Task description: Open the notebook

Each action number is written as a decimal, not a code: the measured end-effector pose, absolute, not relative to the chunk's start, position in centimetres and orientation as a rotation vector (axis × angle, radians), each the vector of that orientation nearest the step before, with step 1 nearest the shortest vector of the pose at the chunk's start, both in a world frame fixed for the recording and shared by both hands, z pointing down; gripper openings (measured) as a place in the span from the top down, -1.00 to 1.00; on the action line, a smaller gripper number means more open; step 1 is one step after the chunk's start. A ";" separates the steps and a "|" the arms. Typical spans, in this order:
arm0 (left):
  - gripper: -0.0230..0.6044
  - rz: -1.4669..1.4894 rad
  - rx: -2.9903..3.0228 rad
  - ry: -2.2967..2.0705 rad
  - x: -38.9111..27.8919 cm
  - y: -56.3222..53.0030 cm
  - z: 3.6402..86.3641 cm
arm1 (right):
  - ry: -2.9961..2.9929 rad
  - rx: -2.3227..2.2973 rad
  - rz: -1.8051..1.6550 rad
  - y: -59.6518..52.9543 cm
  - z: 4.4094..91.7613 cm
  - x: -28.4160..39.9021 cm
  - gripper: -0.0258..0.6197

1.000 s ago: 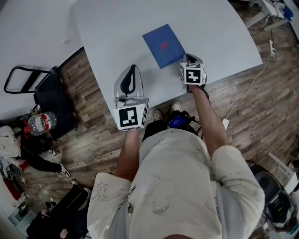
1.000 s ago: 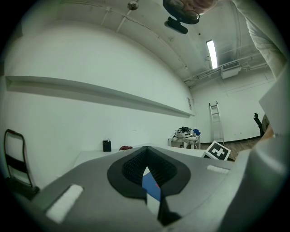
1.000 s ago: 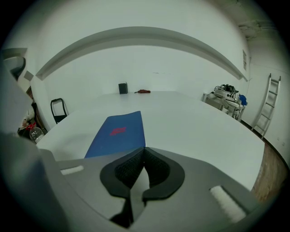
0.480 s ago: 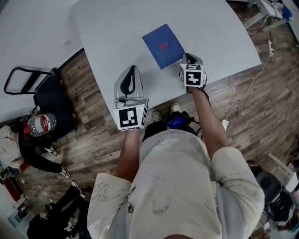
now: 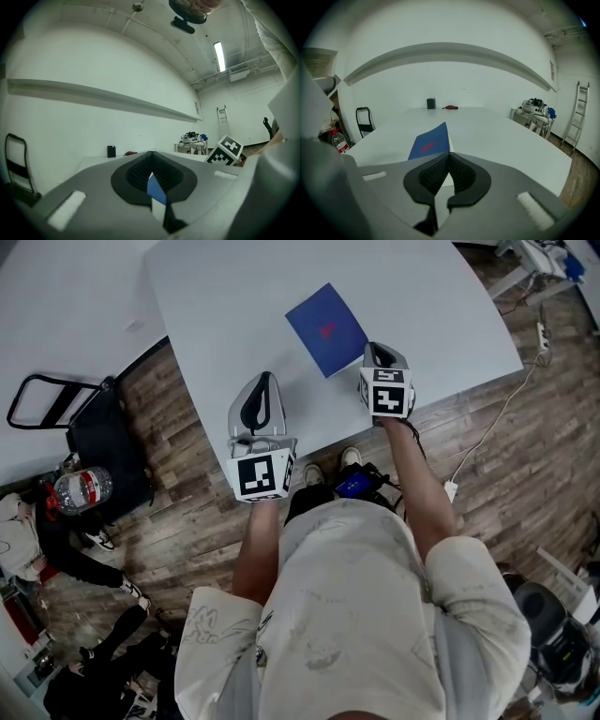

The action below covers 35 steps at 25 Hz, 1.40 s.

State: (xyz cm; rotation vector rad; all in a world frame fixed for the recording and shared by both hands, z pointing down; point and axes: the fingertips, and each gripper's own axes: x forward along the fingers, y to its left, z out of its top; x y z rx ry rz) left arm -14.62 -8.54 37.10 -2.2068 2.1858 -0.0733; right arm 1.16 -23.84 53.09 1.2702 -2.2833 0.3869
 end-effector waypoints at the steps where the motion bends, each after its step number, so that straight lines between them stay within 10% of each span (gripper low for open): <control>1: 0.87 -0.073 -2.207 2.184 -14.6 -8.5 37.1 | -2.288 1.271 0.383 -23.8 52.9 1.1 0.90; 35: 0.87 -0.072 -2.189 2.207 -15.1 -8.6 37.3 | -2.436 1.207 0.187 -22.0 46.9 -2.0 0.90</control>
